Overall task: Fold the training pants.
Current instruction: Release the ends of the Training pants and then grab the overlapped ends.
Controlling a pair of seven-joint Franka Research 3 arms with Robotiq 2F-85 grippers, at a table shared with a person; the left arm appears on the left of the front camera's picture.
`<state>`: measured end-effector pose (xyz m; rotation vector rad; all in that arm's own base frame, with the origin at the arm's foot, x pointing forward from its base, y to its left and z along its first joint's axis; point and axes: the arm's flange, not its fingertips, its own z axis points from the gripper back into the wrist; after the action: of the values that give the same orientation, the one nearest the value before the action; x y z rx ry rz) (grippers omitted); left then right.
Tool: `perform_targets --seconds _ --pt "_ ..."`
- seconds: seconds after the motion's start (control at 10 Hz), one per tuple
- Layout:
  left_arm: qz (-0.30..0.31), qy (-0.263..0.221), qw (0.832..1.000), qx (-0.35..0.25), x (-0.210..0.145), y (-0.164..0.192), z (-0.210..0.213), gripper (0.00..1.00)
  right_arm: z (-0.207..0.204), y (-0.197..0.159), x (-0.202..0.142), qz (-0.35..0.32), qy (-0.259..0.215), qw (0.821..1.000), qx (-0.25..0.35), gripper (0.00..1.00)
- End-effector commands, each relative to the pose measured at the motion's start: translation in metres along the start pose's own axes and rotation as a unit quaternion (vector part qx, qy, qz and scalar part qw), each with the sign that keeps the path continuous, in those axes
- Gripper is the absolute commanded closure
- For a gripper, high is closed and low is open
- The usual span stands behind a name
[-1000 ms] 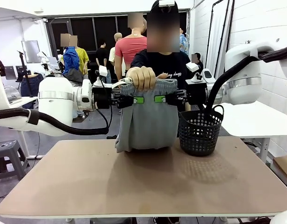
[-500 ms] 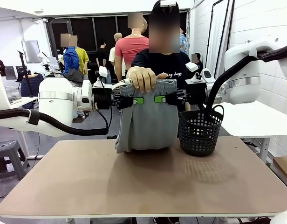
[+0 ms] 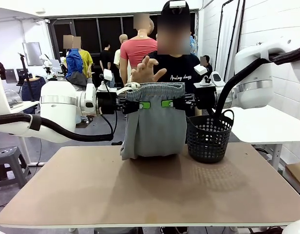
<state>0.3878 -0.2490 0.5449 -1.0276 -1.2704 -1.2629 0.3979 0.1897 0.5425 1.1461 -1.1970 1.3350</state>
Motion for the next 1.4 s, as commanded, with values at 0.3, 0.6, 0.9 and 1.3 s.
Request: perform_targets --seconds 0.3,0.6,0.9,1.3 --pt "0.002 -0.002 1.000 0.001 0.0029 -0.0014 -0.0008 1.00 0.0005 0.0043 -0.0005 0.002 -0.010 1.000 -0.001 1.00" --pt "0.002 -0.002 1.000 0.001 0.0029 -0.0014 -0.0008 1.00 0.0005 0.0043 -0.0005 0.002 -0.010 1.000 -0.001 1.00" --pt "0.002 -0.002 1.000 0.001 0.0029 -0.0014 -0.0008 1.00 0.0005 0.0043 -0.0005 0.002 -0.010 1.000 -0.001 1.00" --pt "0.002 -0.002 1.000 0.001 0.0029 -0.0014 -0.0008 1.00 0.0005 0.0043 -0.0005 0.002 -0.010 1.000 -0.001 1.00"
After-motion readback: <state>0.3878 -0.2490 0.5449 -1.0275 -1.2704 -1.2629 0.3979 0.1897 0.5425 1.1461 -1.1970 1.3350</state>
